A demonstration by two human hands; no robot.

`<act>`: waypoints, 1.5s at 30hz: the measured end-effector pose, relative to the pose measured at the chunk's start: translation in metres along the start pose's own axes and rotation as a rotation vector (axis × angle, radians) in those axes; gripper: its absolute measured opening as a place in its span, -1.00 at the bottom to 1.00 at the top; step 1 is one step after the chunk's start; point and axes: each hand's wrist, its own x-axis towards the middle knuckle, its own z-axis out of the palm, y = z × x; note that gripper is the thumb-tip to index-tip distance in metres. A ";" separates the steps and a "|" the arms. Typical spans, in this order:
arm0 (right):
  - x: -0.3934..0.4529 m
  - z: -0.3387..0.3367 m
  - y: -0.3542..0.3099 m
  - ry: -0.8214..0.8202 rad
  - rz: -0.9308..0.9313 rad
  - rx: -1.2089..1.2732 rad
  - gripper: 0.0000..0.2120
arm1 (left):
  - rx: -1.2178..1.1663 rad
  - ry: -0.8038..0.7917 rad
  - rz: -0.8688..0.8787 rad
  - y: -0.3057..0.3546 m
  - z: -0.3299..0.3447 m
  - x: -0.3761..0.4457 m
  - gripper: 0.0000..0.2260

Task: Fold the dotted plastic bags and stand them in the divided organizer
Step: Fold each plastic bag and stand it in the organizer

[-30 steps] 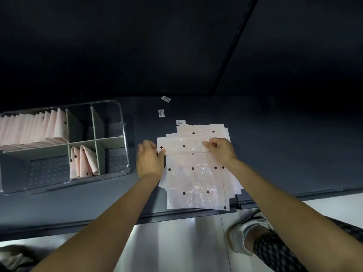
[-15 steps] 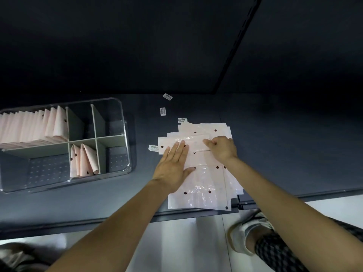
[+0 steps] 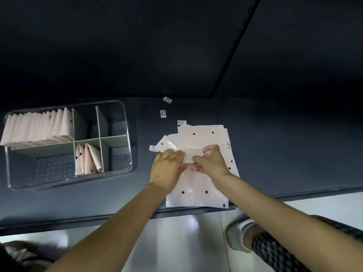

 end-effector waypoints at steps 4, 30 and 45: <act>-0.035 0.000 0.020 -0.290 -0.174 -0.137 -0.62 | -0.098 0.003 0.007 -0.009 0.007 -0.033 -0.58; 0.040 0.021 0.042 -0.104 -0.414 -0.893 -0.62 | -0.370 0.184 -0.490 -0.026 0.004 -0.047 -0.87; 0.036 0.036 0.027 -0.035 -0.245 -1.005 -0.52 | -0.263 0.218 -0.541 -0.006 -0.002 -0.041 -0.81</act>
